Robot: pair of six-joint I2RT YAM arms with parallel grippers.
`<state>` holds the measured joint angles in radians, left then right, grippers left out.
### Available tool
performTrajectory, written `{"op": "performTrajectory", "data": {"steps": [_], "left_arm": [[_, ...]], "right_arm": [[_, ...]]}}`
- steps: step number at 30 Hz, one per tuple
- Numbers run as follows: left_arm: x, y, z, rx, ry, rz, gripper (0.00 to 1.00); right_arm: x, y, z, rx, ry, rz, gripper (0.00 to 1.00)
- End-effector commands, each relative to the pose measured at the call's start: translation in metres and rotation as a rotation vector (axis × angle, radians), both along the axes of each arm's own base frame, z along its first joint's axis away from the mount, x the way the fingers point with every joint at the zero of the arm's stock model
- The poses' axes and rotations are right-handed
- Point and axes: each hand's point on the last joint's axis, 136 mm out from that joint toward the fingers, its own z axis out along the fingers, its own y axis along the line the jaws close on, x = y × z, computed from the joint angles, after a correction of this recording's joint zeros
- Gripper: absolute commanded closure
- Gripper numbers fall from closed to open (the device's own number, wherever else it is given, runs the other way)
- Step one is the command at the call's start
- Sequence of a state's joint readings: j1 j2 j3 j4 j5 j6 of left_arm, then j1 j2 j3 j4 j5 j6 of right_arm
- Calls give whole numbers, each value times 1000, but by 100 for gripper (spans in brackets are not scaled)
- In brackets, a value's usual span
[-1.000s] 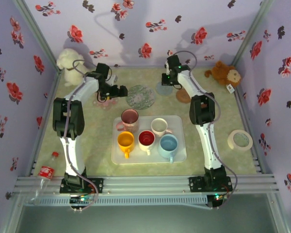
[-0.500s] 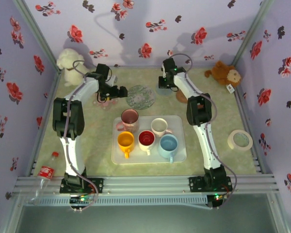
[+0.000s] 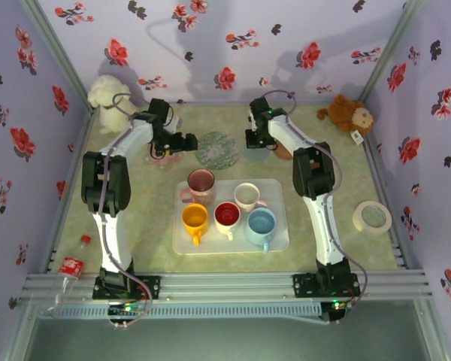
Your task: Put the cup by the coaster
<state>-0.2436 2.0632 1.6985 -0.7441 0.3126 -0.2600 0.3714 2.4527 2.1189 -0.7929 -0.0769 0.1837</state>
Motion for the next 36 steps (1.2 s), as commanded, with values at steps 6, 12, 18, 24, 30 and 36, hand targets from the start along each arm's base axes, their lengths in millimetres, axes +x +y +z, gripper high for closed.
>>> {"op": "performTrajectory", "data": {"steps": [6, 12, 18, 24, 30, 36], "left_arm": [[-2, 4, 15, 2, -29, 14, 1], [-1, 5, 13, 1, -28, 16, 1], [0, 5, 14, 1, -30, 14, 1], [2, 4, 18, -3, -41, 19, 1], [3, 12, 27, 23, -75, 43, 1], [3, 32, 35, 34, -93, 98, 1]], "right_arm": [[-31, -20, -4, -127, 84, 7, 100], [-29, -19, 4, -121, 66, 0, 97], [-12, -6, 31, -53, 3, -2, 66], [3, 9, 66, 22, -73, 13, 39], [7, 41, 69, 149, -86, 91, 26], [12, 66, 46, 204, -53, 142, 21]]}}
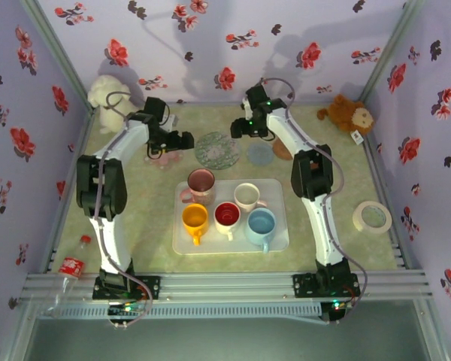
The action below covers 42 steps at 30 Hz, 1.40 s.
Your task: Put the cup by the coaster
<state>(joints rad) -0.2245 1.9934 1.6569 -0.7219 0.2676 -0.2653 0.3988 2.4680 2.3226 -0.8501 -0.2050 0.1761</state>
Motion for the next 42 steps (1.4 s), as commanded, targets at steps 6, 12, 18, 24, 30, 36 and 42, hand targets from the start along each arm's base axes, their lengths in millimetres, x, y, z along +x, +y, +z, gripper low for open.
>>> {"op": "performTrajectory", "data": {"steps": [6, 12, 18, 24, 30, 36, 42], "left_arm": [[-3, 22, 14, 12, -24, 66, 1], [-5, 22, 9, 13, -14, 68, 1], [-6, 23, 7, 17, -10, 63, 1], [-6, 24, 6, 19, -5, 65, 1], [-6, 23, 4, 17, -2, 64, 1], [-6, 23, 3, 16, -1, 63, 1], [-6, 24, 0, 18, 5, 62, 1]], "right_arm": [[3, 40, -28, 50, 19, 93, 18], [-2, 32, -55, -67, 38, 69, 16], [-9, 20, -76, -214, 38, 78, 14], [-35, 44, -83, -87, 148, 152, 14], [-54, 58, -73, 12, 221, 189, 15], [-63, 68, -65, 93, 268, 174, 15], [-64, 82, -62, 143, 275, 165, 15]]}}
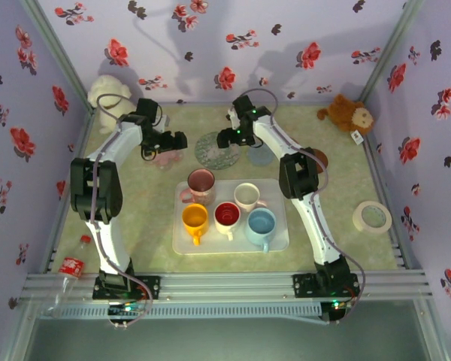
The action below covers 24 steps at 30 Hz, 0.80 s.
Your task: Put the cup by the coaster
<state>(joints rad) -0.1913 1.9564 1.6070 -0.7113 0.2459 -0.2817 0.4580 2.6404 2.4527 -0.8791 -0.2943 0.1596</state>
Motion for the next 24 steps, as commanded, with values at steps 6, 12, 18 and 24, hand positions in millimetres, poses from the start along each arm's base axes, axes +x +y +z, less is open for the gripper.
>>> {"op": "performTrajectory", "data": {"steps": [6, 12, 18, 24], "left_arm": [[-3, 5, -3, 3, 6, 8, 1], [-3, 7, -6, 4, 10, 8, 1], [-4, 8, -8, 4, 12, 12, 1], [-5, 10, -10, 5, 18, 13, 1]], "right_arm": [[-52, 47, -9, 143, 208, 39, 15], [-49, 64, -7, 190, 197, 24, 15], [-40, 77, 1, 253, 183, 5, 15], [-36, 84, 3, 283, 191, -2, 15]]}}
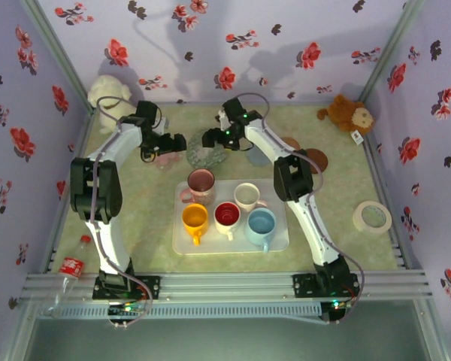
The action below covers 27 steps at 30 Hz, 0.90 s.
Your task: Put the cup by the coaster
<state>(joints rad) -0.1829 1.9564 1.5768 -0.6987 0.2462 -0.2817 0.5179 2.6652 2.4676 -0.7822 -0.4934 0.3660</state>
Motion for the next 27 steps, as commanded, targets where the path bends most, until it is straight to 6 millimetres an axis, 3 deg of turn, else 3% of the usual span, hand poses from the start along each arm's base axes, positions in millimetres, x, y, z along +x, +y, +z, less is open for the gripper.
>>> {"op": "performTrajectory", "data": {"steps": [1, 10, 17, 22, 27], "left_arm": [[-2, 6, -1, 2, 2, 5, 1], [-2, 6, -2, 0, 4, 12, 1], [-3, 10, -2, 2, 8, 38, 1], [10, 7, -9, -18, 12, 51, 13], [23, 4, -28, -27, 13, 63, 34]], "right_arm": [[-15, 18, -10, 43, 70, 24, 15], [-10, 1, -11, -48, 37, -6, 16], [-2, -21, 3, -102, -14, -32, 16], [-1, -28, 11, -72, -3, -45, 16], [-10, -24, 0, -50, 56, -32, 17]]}}
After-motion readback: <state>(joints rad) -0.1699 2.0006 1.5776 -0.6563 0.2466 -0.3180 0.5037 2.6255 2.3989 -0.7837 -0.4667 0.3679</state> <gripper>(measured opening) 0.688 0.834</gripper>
